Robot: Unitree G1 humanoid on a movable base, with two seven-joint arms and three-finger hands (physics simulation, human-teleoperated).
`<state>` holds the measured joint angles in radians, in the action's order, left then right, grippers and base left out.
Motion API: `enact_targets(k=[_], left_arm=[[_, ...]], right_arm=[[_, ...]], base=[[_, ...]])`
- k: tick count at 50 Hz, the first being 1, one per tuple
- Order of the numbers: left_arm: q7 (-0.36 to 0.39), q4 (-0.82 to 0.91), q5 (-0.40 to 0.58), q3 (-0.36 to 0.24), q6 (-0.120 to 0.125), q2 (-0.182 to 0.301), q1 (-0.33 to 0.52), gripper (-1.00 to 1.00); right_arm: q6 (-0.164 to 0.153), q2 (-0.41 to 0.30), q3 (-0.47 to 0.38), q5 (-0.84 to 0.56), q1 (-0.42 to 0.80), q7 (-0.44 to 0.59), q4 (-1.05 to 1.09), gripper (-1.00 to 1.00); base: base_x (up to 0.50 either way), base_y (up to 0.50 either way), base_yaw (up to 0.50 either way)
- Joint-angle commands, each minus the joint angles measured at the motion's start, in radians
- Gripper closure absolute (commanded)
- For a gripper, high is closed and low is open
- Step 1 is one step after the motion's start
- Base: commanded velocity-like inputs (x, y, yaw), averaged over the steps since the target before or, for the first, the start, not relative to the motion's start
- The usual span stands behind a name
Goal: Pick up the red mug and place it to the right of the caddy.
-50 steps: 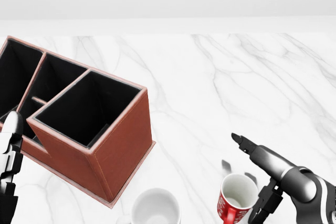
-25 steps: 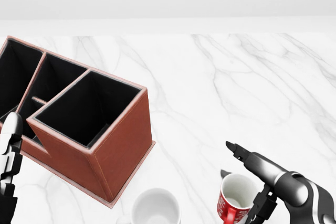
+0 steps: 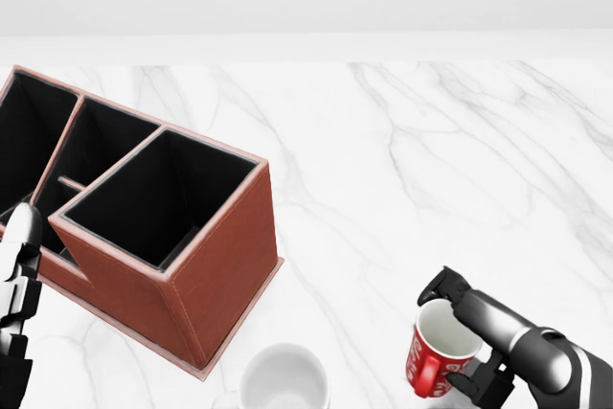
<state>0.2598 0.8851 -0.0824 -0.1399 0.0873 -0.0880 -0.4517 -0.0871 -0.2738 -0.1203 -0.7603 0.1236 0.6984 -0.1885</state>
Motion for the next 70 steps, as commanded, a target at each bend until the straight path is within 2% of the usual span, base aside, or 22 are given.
enact_targets(k=[1,19,26,34,52,70], left_arm=[[-0.005,-0.003,0.005,0.012,0.000,0.004,-0.006,-1.00],[-0.007,0.002,0.000,0.012,0.000,0.006,-0.002,-1.00],[-0.002,0.025,-0.009,0.004,0.000,0.003,-0.011,-1.00],[0.008,0.045,-0.013,-0.003,0.000,-0.005,-0.020,-1.00],[0.032,0.072,-0.023,-0.023,0.000,-0.023,-0.030,-1.00],[0.045,0.079,-0.034,-0.045,0.000,-0.031,-0.023,-1.00]], right_arm=[[0.000,-0.002,-0.021,-0.030,-0.015,0.000,0.047,1.00],[0.000,-0.014,-0.040,-0.072,0.089,0.000,0.287,1.00],[0.000,0.001,-0.020,-0.083,0.113,0.000,0.339,1.00],[0.000,0.033,0.022,-0.112,0.173,0.000,0.344,1.00],[0.000,0.133,0.140,-0.164,0.210,0.000,0.260,1.00],[0.000,0.183,0.181,-0.171,0.223,0.000,0.144,1.00]], base=[[0.00,0.00,0.00],[0.00,0.00,0.00],[0.00,0.00,0.00],[0.00,0.00,0.00],[0.00,0.00,0.00],[0.00,0.00,0.00]])
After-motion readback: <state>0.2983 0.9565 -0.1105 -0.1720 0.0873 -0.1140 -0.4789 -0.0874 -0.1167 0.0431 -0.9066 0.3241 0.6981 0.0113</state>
